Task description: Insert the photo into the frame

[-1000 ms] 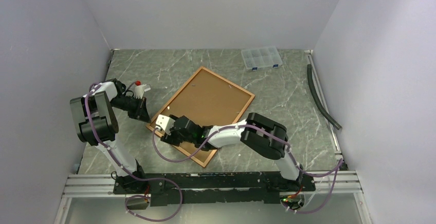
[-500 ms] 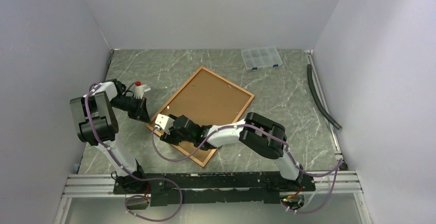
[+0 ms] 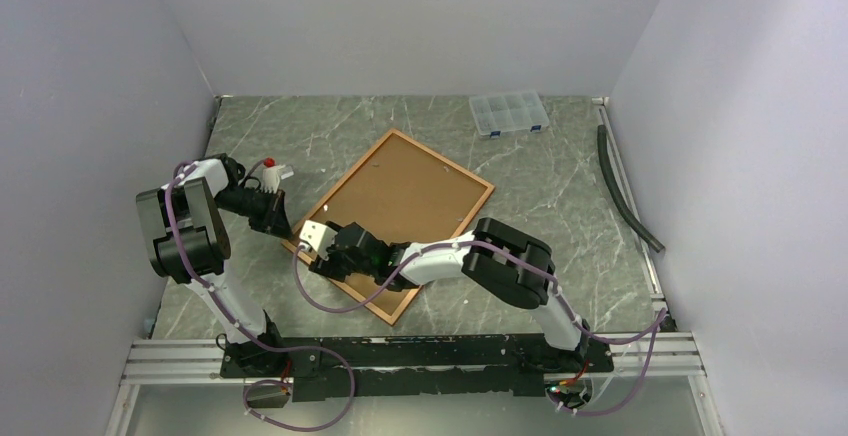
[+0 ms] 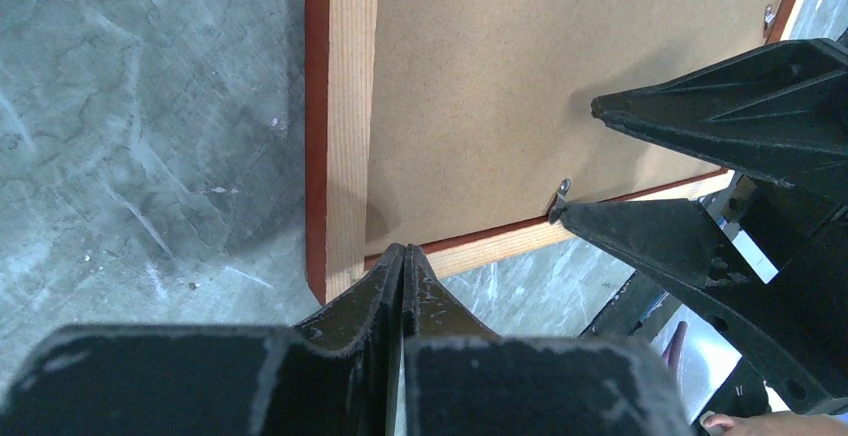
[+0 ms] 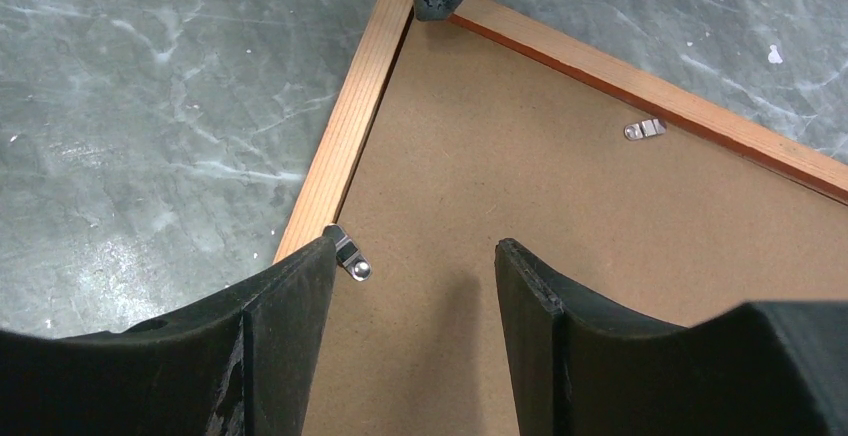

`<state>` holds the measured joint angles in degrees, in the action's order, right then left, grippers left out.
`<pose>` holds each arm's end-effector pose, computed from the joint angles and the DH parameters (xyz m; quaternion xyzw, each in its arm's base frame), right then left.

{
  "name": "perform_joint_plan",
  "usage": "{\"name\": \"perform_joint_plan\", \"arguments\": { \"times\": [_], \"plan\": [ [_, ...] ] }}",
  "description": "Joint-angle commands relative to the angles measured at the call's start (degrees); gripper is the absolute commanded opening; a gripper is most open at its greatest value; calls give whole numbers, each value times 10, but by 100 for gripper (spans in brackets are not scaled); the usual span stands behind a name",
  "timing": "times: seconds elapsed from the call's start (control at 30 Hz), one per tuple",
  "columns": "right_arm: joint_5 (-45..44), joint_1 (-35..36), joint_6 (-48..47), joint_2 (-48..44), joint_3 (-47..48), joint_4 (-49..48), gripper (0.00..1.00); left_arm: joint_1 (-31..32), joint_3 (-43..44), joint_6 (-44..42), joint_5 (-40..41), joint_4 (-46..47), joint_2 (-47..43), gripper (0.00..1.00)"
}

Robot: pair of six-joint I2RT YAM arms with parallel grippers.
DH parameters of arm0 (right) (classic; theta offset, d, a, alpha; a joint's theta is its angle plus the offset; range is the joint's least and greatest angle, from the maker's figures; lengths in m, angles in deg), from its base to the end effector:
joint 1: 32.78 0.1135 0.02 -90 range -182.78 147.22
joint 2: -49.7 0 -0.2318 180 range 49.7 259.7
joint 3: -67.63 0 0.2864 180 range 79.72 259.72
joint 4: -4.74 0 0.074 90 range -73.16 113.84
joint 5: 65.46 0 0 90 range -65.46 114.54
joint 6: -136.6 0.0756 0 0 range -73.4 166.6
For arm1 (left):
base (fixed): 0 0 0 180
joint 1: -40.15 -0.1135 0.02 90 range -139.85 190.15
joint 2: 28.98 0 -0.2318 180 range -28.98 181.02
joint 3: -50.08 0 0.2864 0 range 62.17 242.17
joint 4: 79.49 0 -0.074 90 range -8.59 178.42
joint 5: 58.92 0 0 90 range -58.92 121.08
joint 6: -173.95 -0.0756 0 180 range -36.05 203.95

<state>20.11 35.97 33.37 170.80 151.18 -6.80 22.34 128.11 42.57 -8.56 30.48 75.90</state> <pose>0.1870 0.4649 0.0719 -0.5404 0.6531 0.2176 0.4838 0.3187 0.0517 0.0769 0.1719 0.9234 -0.3222 0.1181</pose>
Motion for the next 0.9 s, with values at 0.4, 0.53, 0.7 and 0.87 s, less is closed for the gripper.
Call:
{"name": "perform_joint_plan", "arguments": {
  "times": [0.4, 0.53, 0.7, 0.87],
  "plan": [
    [-8, -2, 17, 18, 27, -15, 61, -14, 20, -43, -12, -17, 54, 3],
    [-8, -1, 19, 17, 26, -15, 61, -30, 56, -44, -42, -58, 56, 3],
    [-9, 2, 20, 12, 19, -16, 61, -62, 131, -34, -69, -99, 23, 12],
    [-8, 3, 21, 10, 17, -18, 60, -71, 142, -20, -51, -72, 16, 32]
  ]
}}
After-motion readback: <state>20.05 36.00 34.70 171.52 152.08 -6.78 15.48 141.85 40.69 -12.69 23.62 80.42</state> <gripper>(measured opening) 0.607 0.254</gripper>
